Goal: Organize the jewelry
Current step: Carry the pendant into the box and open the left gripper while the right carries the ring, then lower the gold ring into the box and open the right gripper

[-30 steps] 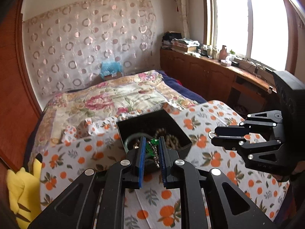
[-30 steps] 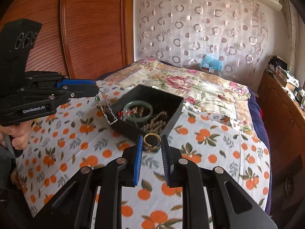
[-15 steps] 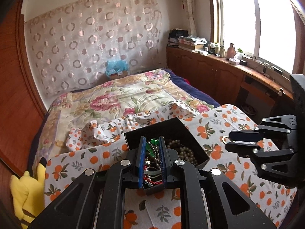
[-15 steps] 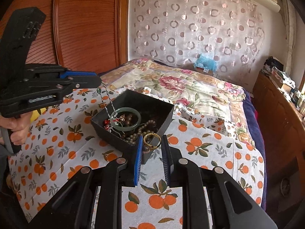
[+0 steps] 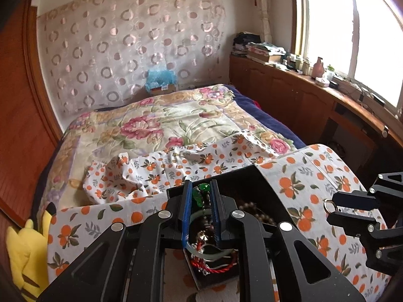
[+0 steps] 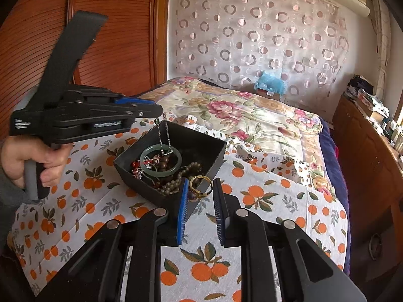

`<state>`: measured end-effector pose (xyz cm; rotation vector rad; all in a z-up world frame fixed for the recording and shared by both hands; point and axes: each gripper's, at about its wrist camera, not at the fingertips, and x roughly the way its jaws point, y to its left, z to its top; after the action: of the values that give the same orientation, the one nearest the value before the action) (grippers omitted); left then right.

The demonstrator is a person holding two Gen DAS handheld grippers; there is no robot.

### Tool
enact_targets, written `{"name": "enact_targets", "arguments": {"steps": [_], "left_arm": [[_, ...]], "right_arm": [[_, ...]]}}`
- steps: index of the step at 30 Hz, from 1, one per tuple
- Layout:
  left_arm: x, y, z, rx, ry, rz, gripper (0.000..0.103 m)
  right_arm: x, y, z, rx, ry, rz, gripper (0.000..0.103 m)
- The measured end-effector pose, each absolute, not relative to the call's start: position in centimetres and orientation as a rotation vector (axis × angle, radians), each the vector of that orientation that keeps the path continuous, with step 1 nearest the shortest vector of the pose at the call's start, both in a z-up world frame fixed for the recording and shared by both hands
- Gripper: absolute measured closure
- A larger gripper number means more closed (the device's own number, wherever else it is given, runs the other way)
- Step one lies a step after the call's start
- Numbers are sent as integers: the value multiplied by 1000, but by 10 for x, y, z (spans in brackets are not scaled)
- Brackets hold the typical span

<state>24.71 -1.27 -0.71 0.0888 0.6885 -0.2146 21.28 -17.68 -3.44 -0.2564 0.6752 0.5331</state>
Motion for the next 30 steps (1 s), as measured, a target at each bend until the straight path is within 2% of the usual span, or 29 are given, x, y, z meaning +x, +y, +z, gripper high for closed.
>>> {"name": "enact_targets", "arguments": {"steps": [3,6,9,11,13,15,18,19,22,30], "left_arm": [[246,-5,-13,70,697,-204,87],[243,1,-15,69,694,-194,74],[236,9,-16,62,685,-184,72],[230,15,-14,57,675,-175,66],[225,20,-12,58,661,-162,52],[221,27,-9,52,651,-153,47],[216,35,-5,43,634,-129,24],[213,38,-3,40,621,-122,20],[209,45,1,34,606,-115,13],[210,55,-1,32,607,-95,13]], "right_arm": [[224,-177,-34,-223,682,547,81],[238,-173,-34,-212,688,553,81],[251,-166,-37,-200,686,566,81],[261,-159,-39,-199,691,568,81],[269,-153,-42,-199,699,570,81],[278,-146,-46,-210,707,566,81],[287,-136,-51,-225,713,557,81],[289,-134,-53,-226,714,557,81],[296,-126,-58,-237,719,554,81],[305,-114,-66,-238,718,554,81]]}}
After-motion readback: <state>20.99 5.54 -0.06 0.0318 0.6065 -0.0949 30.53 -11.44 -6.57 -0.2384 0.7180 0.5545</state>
